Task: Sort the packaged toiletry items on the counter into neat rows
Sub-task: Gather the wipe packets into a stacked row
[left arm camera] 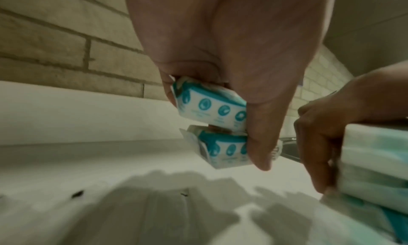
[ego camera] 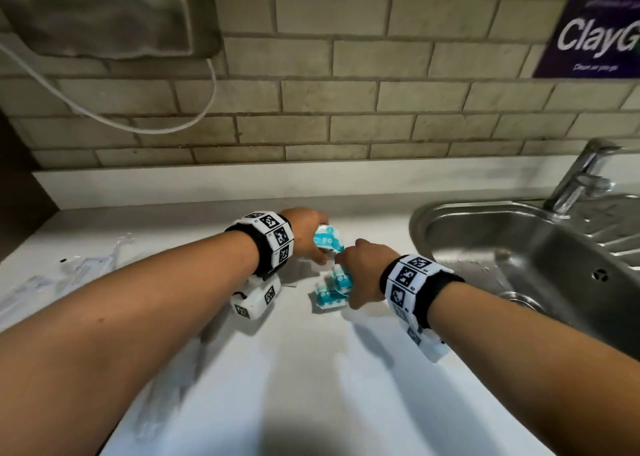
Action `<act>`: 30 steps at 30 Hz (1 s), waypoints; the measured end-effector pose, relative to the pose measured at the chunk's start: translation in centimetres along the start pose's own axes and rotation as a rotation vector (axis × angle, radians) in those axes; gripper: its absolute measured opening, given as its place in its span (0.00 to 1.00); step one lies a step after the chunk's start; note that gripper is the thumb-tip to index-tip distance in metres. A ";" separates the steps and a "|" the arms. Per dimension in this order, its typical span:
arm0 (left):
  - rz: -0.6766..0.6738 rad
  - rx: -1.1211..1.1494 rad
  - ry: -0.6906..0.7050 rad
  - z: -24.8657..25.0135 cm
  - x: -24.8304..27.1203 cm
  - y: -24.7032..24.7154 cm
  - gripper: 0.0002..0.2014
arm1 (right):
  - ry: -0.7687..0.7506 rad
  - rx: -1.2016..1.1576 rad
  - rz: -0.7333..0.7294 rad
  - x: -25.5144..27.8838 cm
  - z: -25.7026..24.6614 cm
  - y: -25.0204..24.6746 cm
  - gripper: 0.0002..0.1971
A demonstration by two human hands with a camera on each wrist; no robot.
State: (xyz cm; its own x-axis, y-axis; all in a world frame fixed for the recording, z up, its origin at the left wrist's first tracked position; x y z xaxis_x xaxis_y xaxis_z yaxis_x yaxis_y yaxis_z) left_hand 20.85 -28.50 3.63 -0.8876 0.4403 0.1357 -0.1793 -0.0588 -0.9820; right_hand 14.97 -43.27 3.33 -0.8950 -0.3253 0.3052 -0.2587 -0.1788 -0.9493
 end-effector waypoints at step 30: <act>-0.215 0.246 -0.138 1.5 -6.2 3.4 0.19 | -0.298 -0.140 -0.059 0.3 -0.1 4.4 0.47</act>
State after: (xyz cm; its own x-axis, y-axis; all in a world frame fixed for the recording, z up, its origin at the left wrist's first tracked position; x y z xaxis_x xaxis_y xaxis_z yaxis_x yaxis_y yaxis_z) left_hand 25.14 -32.75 -0.38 -0.8644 0.3421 0.3685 -0.4499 -0.1991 -0.8706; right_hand 13.54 -44.05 -0.81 -0.7365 -0.5794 0.3492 -0.3730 -0.0828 -0.9241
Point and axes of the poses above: each hand's wrist, its own x-axis away from the middle knuckle, its own y-axis out of the palm, z = x × y, the point moved 1 cm from there along -x, towards the middle knuckle, and after that the axes turned 5 degrees about y, right-handed, at the moved point
